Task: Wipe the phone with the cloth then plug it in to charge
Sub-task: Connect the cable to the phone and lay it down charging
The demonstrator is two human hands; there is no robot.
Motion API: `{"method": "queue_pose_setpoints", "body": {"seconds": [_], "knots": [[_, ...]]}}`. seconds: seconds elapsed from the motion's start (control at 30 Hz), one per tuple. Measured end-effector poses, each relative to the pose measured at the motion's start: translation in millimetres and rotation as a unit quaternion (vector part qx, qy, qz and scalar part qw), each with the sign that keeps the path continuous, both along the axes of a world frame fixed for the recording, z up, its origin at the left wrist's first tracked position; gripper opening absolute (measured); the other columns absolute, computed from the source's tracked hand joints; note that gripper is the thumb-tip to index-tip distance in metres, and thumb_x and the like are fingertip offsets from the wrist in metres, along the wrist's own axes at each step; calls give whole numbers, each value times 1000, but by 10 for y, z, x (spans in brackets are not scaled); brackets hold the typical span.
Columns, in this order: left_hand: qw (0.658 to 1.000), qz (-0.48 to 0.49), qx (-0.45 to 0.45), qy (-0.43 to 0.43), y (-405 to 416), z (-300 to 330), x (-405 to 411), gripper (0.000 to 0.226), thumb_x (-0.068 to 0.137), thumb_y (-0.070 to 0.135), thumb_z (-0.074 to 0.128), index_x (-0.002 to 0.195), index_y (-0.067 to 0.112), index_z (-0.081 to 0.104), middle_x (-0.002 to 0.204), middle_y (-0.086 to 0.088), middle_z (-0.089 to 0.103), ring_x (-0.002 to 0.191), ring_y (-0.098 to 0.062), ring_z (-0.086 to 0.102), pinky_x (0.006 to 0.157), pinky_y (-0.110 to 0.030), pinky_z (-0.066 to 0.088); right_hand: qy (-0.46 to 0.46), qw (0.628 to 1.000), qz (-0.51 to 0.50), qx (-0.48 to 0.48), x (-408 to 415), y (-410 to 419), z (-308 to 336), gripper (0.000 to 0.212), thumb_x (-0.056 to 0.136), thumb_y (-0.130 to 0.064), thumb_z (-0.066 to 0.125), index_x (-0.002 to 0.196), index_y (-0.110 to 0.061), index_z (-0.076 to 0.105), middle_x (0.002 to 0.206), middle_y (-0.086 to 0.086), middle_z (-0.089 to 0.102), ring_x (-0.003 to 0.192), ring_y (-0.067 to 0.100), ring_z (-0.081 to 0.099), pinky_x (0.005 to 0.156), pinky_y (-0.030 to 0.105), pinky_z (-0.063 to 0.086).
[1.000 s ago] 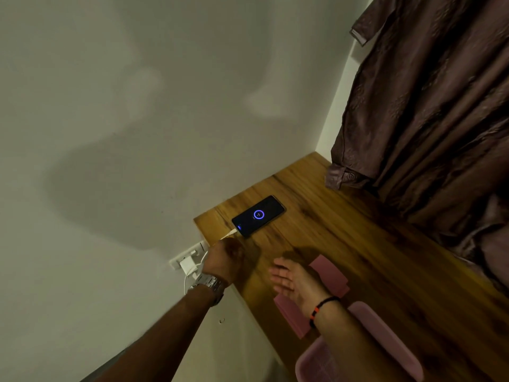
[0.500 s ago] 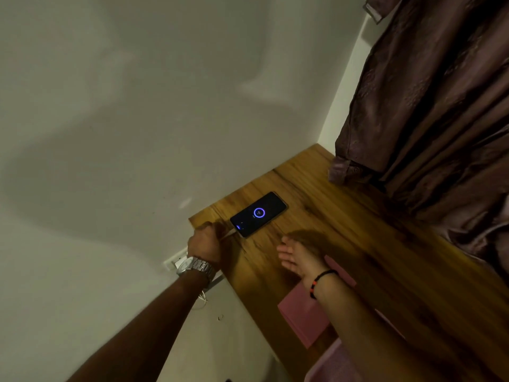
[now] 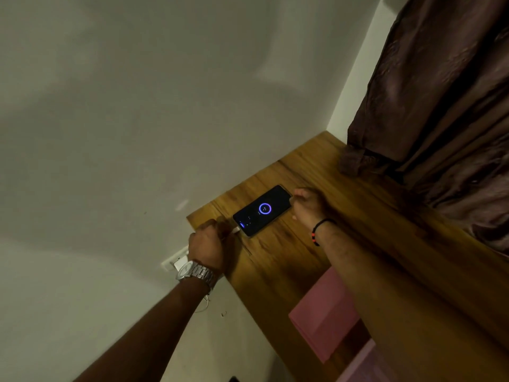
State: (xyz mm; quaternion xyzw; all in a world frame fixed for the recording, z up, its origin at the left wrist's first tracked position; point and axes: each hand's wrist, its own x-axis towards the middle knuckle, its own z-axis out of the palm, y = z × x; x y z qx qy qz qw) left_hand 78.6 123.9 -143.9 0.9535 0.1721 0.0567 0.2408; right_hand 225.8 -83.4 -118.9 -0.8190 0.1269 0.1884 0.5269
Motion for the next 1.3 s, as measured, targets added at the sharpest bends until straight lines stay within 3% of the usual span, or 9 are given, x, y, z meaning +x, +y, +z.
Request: {"method": "queue_pose_setpoints", "body": {"seconds": [0.17, 0.3, 0.47, 0.57, 0.7, 0.83, 1.0, 1.13, 1.3], "knots": [[999, -12, -19, -25, -60, -58, 136, 17, 94, 40, 67, 103, 32, 78, 100, 4, 72, 86, -19, 67, 77, -31, 57, -20, 1000, -15, -4, 148, -19, -39, 44, 101, -10, 45, 143, -15, 54, 142, 9, 59, 126, 28, 60, 107, 48, 52], [999, -13, -18, -26, -135, -74, 333, 24, 94, 46, 60, 101, 32, 79, 97, 1, 72, 86, -23, 67, 79, -39, 58, -38, 999, -27, -6, 303, -82, -54, 44, 100, -7, 44, 142, -14, 55, 142, 12, 59, 120, 26, 61, 108, 49, 51], [999, -21, -26, -15, -144, -96, 512, 22, 96, 42, 64, 107, 29, 79, 102, -3, 71, 92, -27, 68, 84, -44, 58, -40, 999, -28, -12, 396, -162, -58, 44, 99, -8, 46, 141, -13, 56, 143, 10, 58, 128, 27, 58, 108, 49, 51], [998, -20, -45, -23, -108, -50, 435, 23, 94, 38, 69, 110, 26, 78, 106, -3, 70, 95, -26, 67, 86, -42, 58, -109, 991, -5, -83, 300, -170, -33, 43, 95, -11, 56, 138, -14, 59, 137, 10, 63, 127, 28, 60, 106, 47, 52], [994, 17, -74, -84, 132, -9, -20, 22, 88, 27, 79, 107, 17, 77, 103, -4, 72, 89, -24, 67, 78, -36, 56, -317, 918, 146, -188, -147, 7, 25, 28, 89, -18, 70, 116, -23, 70, 120, 1, 67, 112, 21, 63, 95, 40, 55], [982, 99, -135, -87, 277, -96, -581, 24, 82, 10, 80, 105, 12, 75, 100, -4, 73, 89, -24, 67, 81, -43, 58, -339, 853, 350, -185, -578, 401, -6, 23, 89, -10, 68, 110, -15, 75, 110, 3, 68, 106, 20, 58, 92, 36, 52], [974, 115, -191, -30, 284, -254, -782, 26, 86, 13, 79, 112, 16, 78, 120, -5, 77, 114, -26, 71, 101, -44, 56, -379, 785, 399, -284, -635, 715, -108, 24, 91, -14, 60, 107, -19, 77, 114, 0, 70, 112, 24, 58, 100, 41, 43], [974, 113, -191, -43, 278, -287, -701, 13, 92, 26, 78, 101, 19, 83, 108, 0, 81, 105, -17, 74, 91, -29, 54, -384, 767, 393, -331, -599, 770, -151, 23, 93, -19, 56, 97, -24, 78, 108, -3, 72, 108, 22, 58, 99, 42, 42], [977, 136, -154, -58, 409, -317, -628, 15, 95, 27, 74, 102, 18, 83, 100, -7, 83, 90, -26, 77, 85, -40, 61, -372, 752, 406, -362, -551, 817, -150, 20, 92, -24, 57, 89, -27, 77, 105, -5, 71, 112, 22, 56, 99, 41, 40]]}}
